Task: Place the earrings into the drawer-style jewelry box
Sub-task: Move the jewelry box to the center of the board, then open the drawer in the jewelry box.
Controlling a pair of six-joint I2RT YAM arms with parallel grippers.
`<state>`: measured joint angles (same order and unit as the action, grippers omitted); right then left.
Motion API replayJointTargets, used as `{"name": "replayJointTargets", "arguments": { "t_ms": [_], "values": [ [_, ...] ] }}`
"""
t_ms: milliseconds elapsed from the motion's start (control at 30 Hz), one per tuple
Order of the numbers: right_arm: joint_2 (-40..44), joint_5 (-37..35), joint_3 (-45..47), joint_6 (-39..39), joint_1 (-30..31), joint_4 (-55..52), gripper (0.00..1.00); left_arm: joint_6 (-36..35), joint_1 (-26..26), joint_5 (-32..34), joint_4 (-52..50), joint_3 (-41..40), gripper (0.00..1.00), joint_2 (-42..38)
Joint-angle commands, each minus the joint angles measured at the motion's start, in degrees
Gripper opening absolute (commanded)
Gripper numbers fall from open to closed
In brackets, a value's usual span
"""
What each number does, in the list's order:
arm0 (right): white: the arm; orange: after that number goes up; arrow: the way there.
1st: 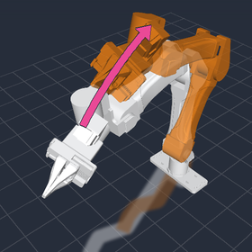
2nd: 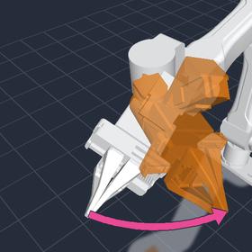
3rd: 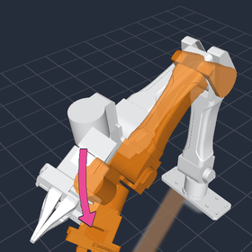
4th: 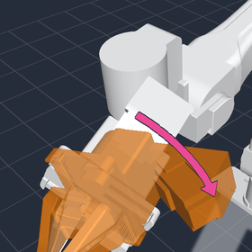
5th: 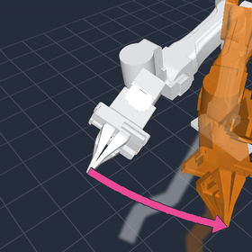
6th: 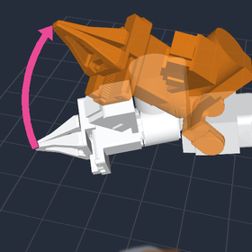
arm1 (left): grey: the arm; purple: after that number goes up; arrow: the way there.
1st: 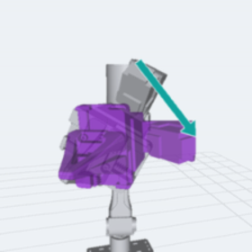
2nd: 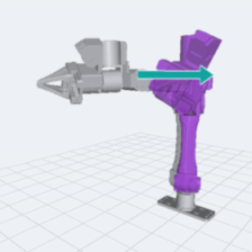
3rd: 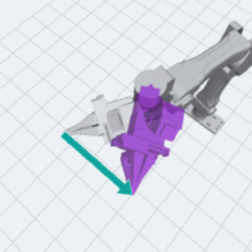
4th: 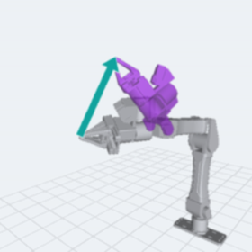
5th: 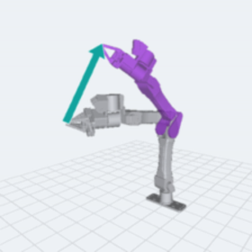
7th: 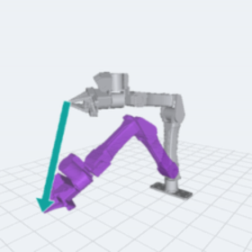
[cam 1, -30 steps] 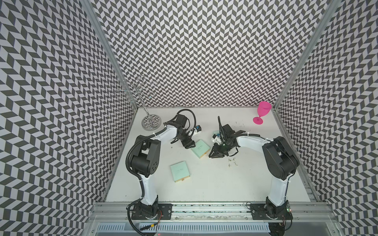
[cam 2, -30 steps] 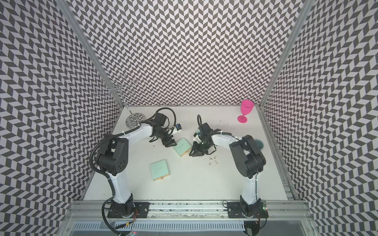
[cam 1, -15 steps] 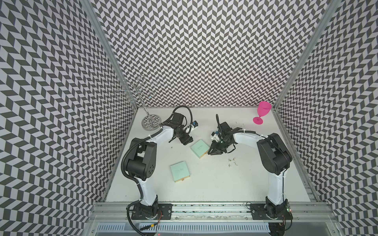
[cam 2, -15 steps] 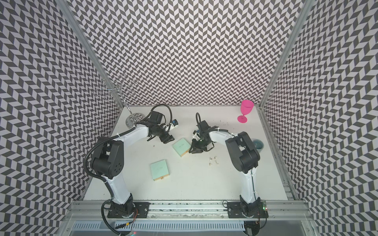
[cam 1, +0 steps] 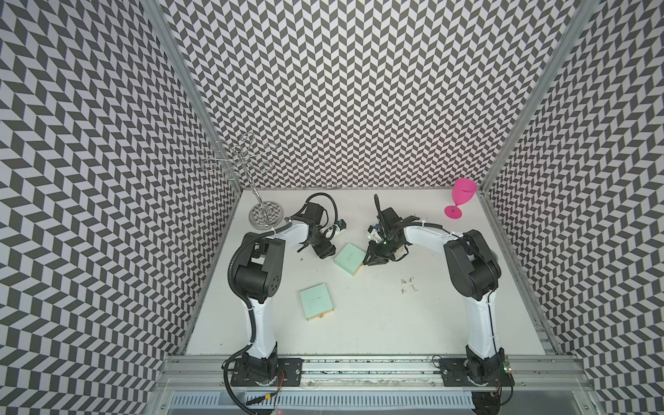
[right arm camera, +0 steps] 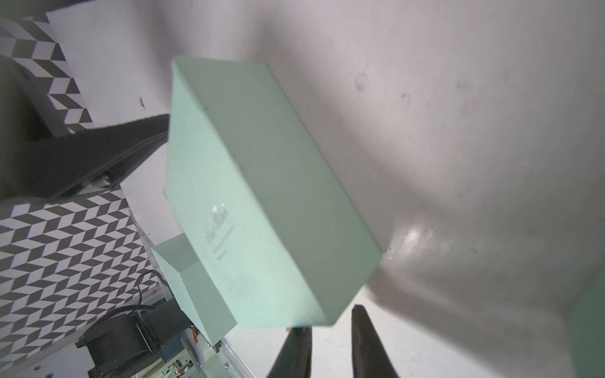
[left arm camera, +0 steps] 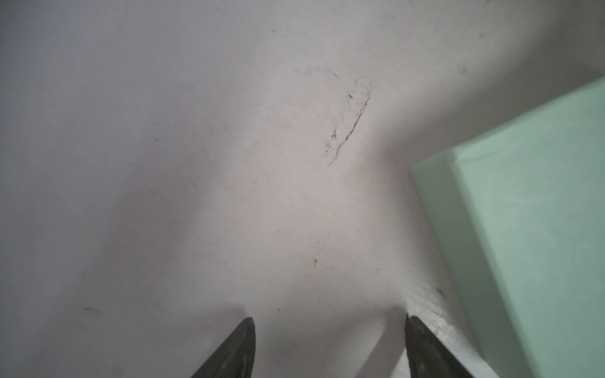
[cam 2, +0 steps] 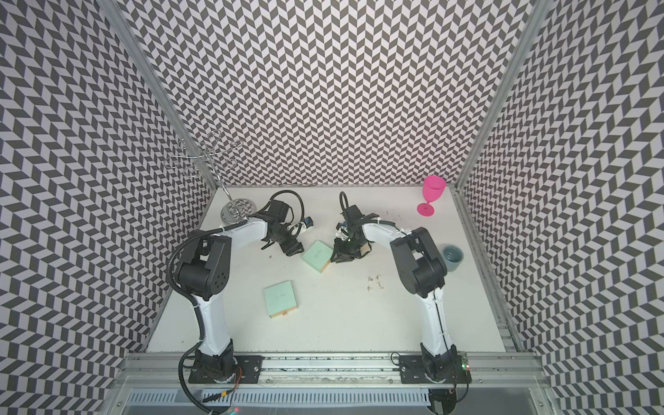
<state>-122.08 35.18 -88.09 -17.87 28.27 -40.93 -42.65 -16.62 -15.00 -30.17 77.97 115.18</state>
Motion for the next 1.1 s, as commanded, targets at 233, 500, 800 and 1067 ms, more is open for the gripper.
{"name": "replayJointTargets", "arguments": {
  "t_ms": [233, 500, 800, 1067],
  "values": [
    [4.5, -1.9, 3.1, -0.2, -1.9, 0.7, 0.23, -2.9, 0.3, -3.3, -2.0, -0.3, 0.74, -4.7],
    [5.3, 6.1, 4.7, -4.4, -1.9, 5.2, 0.23, -2.3, 2.9, -3.3, -4.6, 10.6, 0.74, -3.9],
    [5.0, 7.4, 6.4, -7.1, -0.7, 8.3, 0.23, -2.3, 0.3, -8.7, -7.0, 15.0, 0.75, -0.8],
    [4.0, 6.2, 5.6, -8.1, 0.0, 8.6, 0.23, -2.7, -1.3, -11.6, -7.2, 10.3, 0.75, -1.0]
  ]
}}
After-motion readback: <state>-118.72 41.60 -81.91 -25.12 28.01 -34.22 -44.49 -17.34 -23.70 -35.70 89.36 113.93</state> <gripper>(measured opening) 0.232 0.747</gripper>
